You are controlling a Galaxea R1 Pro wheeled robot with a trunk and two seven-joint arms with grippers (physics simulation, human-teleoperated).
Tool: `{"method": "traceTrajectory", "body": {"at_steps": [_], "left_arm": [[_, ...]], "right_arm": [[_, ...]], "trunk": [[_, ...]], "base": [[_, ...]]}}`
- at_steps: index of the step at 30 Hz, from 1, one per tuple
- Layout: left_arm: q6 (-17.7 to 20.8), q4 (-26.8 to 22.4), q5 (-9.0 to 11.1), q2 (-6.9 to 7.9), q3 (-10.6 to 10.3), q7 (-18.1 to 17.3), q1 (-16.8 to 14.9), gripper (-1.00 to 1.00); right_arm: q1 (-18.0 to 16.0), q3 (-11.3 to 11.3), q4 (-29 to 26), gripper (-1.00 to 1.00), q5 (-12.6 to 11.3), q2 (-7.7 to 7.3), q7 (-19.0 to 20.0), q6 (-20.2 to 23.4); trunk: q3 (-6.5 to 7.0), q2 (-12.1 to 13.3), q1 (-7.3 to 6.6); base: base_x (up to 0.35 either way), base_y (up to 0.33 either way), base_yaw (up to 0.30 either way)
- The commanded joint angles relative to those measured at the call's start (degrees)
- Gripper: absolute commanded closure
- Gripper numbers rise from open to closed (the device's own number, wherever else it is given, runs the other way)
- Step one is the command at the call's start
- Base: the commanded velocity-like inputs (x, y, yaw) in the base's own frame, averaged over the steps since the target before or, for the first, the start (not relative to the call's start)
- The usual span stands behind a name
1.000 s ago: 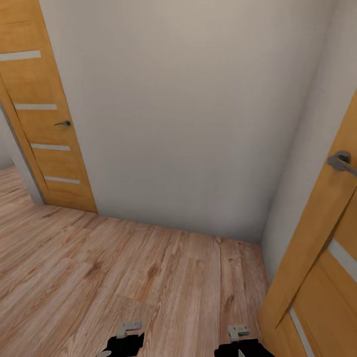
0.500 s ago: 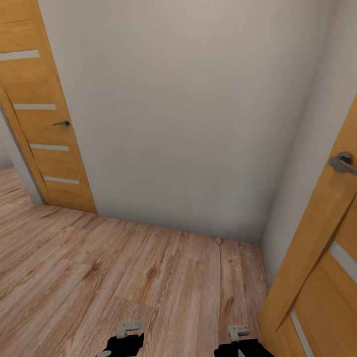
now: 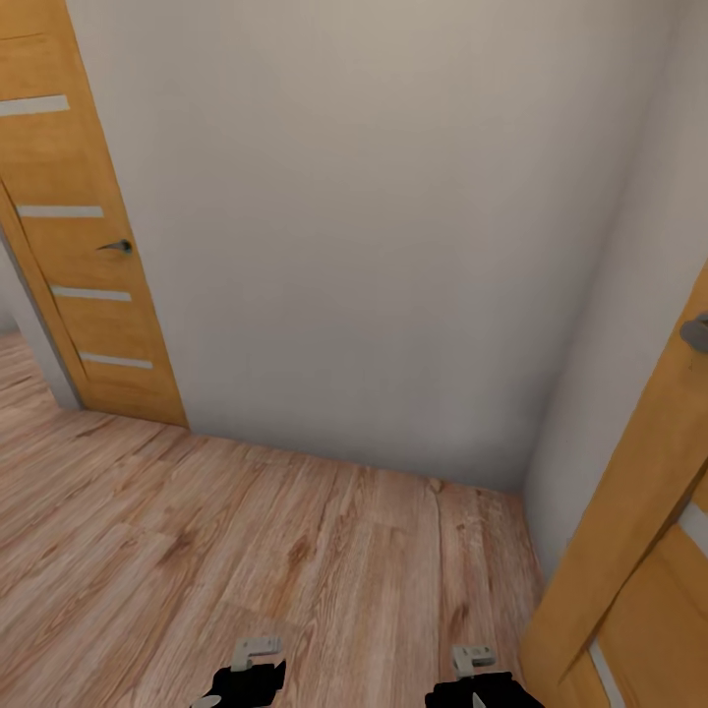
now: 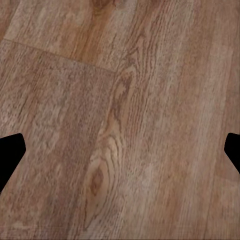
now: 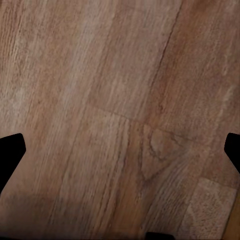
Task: Move the two storage containers from the living room to the garage. In the garage, place one container on the floor and stack the other container on top of it (either order is fine).
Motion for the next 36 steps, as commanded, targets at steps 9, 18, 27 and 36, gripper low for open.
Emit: {"method": "traceTrajectory", "body": {"at_steps": [9,18,27,36], "left_arm": [[-0.19,0.04,-0.56,-0.01,0.47,-0.1,-0.04,-1.0],[-0.19,0.04,-0.56,-0.02,0.47,-0.1,-0.04,-1.0],[-0.19,0.04,-0.51,-0.01,0.47,-0.1,-0.04,-1.0],[-0.19,0.04,-0.5,-0.02,0.47,-0.1,-0.04,-1.0]], "right_arm": [[-0.01,0.05,-0.13,-1.0,0.27,-0.01,0.17,0.38],[-0.01,0.05,-0.13,-1.0,0.28,0.0,0.17,0.36],[-0.01,0.05,-0.13,-1.0,0.28,-0.01,0.17,0.39],[-0.01,0.05,-0.13,-1.0,0.28,0.07,0.17,0.41]], "trunk": [[-0.05,-0.02,0.01],[-0.05,-0.02,0.01],[-0.05,-0.02,0.01],[-0.05,-0.02,0.01]], "base": [[0.182,0.0,0.0],[0.201,-0.009,0.0],[0.178,-0.043,0.0],[0.164,-0.004,0.0]]}}
